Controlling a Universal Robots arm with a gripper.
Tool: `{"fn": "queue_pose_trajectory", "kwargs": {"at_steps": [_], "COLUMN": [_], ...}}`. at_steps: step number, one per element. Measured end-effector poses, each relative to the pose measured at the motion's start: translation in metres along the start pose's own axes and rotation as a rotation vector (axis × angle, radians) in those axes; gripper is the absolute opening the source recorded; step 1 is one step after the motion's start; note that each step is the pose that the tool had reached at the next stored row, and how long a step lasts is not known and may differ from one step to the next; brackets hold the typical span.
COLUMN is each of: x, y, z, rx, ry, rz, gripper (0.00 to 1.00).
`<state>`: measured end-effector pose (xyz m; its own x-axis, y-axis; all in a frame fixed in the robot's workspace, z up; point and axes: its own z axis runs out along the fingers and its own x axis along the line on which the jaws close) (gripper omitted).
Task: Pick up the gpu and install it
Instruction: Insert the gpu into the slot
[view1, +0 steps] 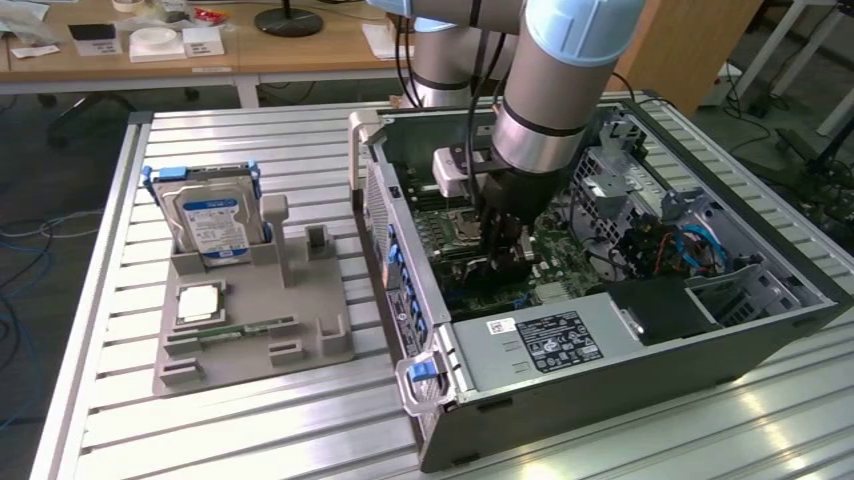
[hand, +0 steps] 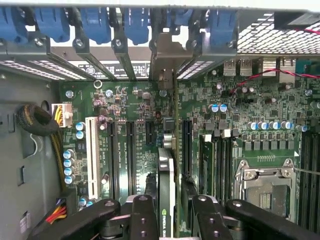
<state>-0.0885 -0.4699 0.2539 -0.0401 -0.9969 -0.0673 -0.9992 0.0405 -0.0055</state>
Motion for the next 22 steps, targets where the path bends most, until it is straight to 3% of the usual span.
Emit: {"fn": "queue_pose_trajectory", "kwargs": {"at_steps": [10, 12, 22], "x": [-0.0004, -0.0004, -0.0004], "y": [0.0001, 0.0001, 0.002], "z": [0.0, -0.0001, 0.0], "rx": [-0.0001, -0.0001, 0.0012], "ry": [-0.0014, -0.0012, -0.0015], "rz": [0.0, 0.0, 0.0], "gripper": [0.34, 0.26, 0.26]}}
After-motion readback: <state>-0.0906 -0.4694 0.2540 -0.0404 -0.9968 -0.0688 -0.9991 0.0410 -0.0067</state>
